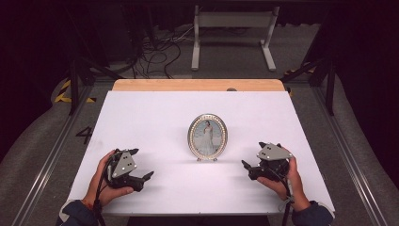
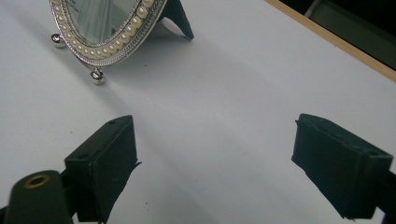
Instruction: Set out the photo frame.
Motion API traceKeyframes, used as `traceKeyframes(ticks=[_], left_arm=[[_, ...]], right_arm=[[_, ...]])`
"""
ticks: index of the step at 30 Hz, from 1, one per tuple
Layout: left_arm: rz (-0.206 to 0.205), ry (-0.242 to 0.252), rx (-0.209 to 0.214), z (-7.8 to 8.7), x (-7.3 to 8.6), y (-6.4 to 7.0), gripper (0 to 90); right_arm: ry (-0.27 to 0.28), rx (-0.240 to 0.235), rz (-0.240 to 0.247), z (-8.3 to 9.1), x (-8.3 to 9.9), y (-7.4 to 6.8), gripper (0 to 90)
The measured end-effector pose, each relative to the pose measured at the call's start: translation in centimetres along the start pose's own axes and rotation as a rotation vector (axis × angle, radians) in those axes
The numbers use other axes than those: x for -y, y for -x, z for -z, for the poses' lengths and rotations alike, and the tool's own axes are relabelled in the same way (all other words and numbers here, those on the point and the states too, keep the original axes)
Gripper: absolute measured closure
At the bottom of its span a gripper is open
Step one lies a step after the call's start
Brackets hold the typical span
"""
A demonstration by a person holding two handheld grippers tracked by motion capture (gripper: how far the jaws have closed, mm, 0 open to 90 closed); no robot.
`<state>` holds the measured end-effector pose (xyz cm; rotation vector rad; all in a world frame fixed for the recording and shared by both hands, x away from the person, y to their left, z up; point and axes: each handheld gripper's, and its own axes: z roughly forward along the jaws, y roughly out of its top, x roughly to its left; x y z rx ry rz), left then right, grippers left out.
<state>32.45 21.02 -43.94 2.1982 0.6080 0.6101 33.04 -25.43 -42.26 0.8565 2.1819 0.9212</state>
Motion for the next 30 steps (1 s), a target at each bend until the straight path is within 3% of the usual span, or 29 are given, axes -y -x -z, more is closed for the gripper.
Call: traceKeyframes(ticks=[14, 21, 30], left_arm=[[0.076, -0.006, -0.038, 1.7, 2.5, -1.2, 9.5], [0.121, -0.014, -0.034, 2.2, 3.9, -1.8, 9.5], [0.15, -0.023, -0.042, 2.4, 4.8, -2.2, 9.6]], right_arm=[[-0.016, 0.037, -0.032, 1.3, 1.9, 1.3, 13.0], [-0.017, 0.049, -0.045, 1.6, 2.7, 1.6, 12.6], [-0.004, 0.049, -0.056, 2.2, 3.7, 1.9, 12.3]])
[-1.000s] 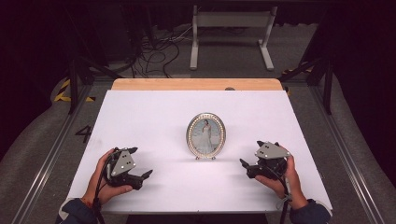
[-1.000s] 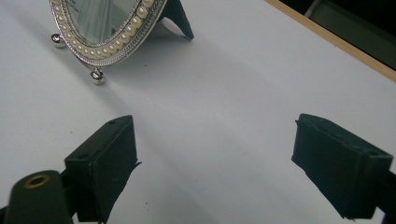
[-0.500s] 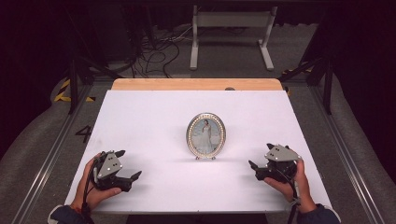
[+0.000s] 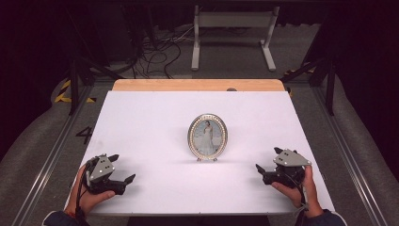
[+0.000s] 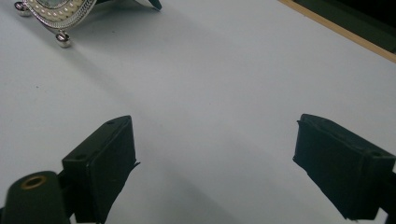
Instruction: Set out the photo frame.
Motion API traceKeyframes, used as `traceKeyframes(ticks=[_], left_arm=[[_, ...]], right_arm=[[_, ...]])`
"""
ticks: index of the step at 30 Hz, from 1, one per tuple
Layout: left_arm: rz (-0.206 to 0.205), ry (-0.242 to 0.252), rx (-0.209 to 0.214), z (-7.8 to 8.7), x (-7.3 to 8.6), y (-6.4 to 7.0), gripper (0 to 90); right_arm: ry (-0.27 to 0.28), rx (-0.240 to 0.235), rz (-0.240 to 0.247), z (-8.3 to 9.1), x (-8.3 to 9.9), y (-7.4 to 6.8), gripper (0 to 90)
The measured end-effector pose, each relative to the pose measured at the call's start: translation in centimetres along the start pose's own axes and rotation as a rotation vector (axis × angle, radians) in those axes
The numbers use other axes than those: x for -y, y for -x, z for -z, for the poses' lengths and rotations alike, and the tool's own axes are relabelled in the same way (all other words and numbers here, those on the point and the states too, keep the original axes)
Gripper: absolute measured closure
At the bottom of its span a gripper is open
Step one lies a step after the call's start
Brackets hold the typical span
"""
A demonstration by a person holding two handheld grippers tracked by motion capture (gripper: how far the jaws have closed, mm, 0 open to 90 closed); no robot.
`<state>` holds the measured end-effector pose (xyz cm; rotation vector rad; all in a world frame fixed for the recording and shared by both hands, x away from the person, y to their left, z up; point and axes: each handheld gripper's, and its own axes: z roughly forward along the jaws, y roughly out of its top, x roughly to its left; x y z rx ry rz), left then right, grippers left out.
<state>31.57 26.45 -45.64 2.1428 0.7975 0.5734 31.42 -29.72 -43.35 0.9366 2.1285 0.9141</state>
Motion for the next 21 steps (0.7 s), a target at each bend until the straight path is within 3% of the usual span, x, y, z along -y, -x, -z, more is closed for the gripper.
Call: traceKeyframes(ticks=[21], left_arm=[[0.038, -0.001, 0.008, 0.2, 0.9, -0.6, 9.7]], right_arm=[[-0.005, 0.014, -0.054, 1.5, 3.0, 0.9, 11.1]])
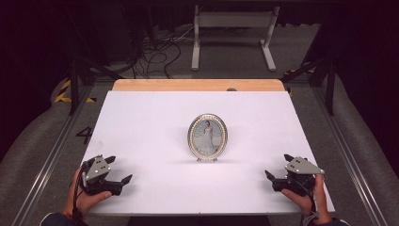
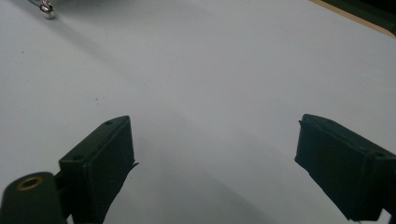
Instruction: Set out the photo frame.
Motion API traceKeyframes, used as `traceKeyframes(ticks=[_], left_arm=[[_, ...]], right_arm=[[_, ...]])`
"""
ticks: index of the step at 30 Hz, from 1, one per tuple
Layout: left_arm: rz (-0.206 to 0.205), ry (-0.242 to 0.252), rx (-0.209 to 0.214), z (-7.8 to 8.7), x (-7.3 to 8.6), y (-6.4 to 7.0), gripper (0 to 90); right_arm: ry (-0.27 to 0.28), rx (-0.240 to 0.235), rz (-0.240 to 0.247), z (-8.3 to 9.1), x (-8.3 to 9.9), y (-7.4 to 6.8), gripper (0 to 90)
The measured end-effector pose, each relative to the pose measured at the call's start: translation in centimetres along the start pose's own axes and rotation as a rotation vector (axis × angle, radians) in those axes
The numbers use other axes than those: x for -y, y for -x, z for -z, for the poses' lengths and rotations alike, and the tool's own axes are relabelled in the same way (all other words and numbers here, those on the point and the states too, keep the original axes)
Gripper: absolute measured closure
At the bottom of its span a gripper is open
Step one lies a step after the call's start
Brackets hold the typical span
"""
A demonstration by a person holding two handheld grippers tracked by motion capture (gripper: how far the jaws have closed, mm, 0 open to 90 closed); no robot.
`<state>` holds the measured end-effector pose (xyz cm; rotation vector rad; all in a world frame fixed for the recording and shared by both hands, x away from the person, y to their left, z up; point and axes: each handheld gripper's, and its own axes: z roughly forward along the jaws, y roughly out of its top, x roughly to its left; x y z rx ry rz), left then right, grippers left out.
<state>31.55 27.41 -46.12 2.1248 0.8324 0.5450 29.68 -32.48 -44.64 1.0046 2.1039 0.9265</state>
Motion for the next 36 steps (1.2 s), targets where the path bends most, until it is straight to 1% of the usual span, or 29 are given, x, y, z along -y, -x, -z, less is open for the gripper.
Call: traceKeyframes(ticks=[6, 10, 16, 20, 24, 36], left_arm=[[0.0, 0.0, 0.002, -0.16, -0.08, 0.0, 9.7], [-0.003, -0.001, 0.006, -0.2, -0.05, 0.09, 9.7], [-0.008, 0.003, 0.009, -0.2, -0.18, 0.32, 9.7], [-0.006, -0.002, 0.011, -0.24, -0.05, 0.42, 9.7], [-0.018, 0.0, 0.018, -0.29, -0.11, 0.51, 9.7], [-0.012, -0.002, 0.014, -0.43, -0.18, 0.54, 9.7]], right_arm=[[0.005, -0.007, -0.01, -0.01, 0.24, 0.13, 10.7], [-0.005, -0.013, 0.005, -0.16, 0.27, -0.11, 10.4], [-0.004, -0.017, 0.011, -0.18, 0.28, -0.27, 10.4], [-0.008, -0.019, 0.016, -0.31, 0.14, -0.41, 10.4], [-0.013, -0.023, 0.029, -0.43, 0.04, -0.7, 10.4], [-0.01, -0.026, 0.029, -0.42, 0.07, -0.64, 10.4]])
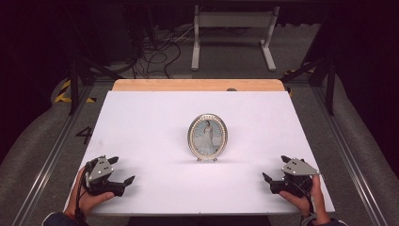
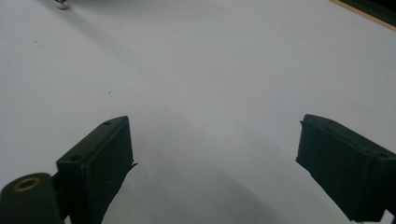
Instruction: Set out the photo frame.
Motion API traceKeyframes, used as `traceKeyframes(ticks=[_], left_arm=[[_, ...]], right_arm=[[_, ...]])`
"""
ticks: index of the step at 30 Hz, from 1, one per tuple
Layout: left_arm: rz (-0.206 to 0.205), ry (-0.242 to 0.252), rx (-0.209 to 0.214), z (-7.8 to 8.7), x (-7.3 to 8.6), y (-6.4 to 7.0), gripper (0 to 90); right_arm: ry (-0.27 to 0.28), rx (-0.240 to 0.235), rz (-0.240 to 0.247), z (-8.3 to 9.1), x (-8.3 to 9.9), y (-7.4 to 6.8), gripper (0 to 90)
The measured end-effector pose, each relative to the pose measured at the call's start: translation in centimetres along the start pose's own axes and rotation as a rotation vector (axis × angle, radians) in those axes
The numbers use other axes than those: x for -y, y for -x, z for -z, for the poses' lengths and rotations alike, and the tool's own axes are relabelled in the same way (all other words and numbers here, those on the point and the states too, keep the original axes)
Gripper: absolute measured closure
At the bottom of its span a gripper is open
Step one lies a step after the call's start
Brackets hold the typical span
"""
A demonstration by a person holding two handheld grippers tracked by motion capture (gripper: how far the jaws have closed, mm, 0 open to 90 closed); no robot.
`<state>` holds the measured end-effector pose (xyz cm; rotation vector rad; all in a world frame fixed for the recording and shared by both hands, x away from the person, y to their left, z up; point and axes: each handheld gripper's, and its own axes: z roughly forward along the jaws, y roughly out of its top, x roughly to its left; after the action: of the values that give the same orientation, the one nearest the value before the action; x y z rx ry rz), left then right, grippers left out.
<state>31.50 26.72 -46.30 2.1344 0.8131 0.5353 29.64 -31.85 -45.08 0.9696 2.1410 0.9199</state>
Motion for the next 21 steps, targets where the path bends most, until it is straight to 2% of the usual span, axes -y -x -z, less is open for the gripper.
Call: traceKeyframes(ticks=[21], left_arm=[[-0.011, -0.001, 0.003, -0.05, -0.05, -0.05, 9.7]], right_arm=[[-0.005, -0.007, 0.008, -0.08, 0.03, -0.01, 10.4]])
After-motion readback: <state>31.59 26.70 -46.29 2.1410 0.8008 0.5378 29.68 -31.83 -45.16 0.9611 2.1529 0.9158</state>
